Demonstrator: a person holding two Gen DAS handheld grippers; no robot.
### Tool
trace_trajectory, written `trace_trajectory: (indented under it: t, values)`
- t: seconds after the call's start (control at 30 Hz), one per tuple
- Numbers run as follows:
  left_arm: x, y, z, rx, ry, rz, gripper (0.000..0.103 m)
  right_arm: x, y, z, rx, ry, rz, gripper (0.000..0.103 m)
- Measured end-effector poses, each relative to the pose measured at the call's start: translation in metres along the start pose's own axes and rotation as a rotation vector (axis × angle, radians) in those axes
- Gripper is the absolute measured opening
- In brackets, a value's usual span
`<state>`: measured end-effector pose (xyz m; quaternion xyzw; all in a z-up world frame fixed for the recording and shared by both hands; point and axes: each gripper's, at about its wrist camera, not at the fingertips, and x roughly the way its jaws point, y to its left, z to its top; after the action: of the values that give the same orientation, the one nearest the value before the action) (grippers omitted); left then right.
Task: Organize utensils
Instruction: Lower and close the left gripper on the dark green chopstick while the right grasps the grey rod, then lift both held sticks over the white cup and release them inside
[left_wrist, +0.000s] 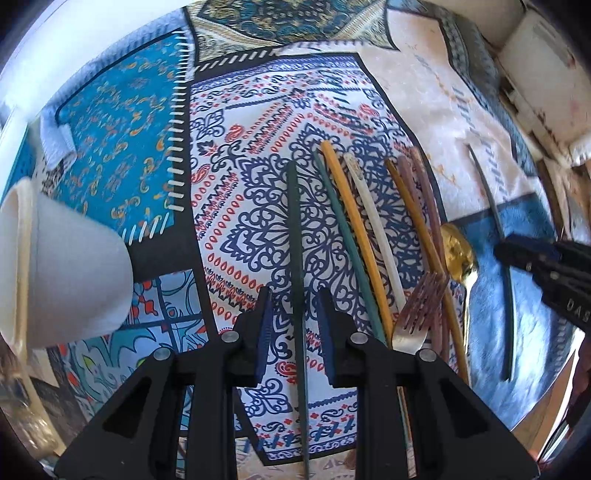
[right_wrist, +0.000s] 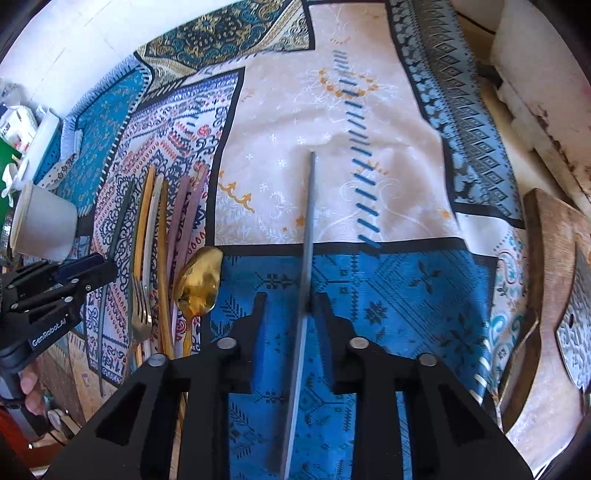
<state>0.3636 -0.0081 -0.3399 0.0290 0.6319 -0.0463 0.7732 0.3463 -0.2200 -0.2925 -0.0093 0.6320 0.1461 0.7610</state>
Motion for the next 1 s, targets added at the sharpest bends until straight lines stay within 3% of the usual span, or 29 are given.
trace_trajectory:
  t: [0.07, 0.23, 0.37, 0.53, 1.0]
  values:
    - [0.004, -0.010, 0.005, 0.031, 0.011, 0.003, 0.021, 0.001, 0.002, -0.001, -0.003, -0.011, -0.010, 0.009]
    - [0.007, -0.012, 0.014, 0.050, 0.031, -0.008, 0.005, 0.002, 0.005, 0.000, -0.003, -0.023, -0.005, 0.007]
    - [0.006, -0.014, 0.019, 0.079, 0.034, -0.033, 0.004, 0.006, 0.010, 0.007, -0.010, 0.009, 0.058, 0.006]
    - [0.007, -0.004, 0.024, 0.059, 0.053, -0.077, 0.004, 0.010, 0.021, 0.015, -0.022, 0.026, 0.059, 0.005]
    - [-0.054, 0.009, -0.012, -0.017, -0.128, -0.091, 0.004, -0.027, 0.025, -0.003, -0.018, -0.080, 0.055, 0.005]
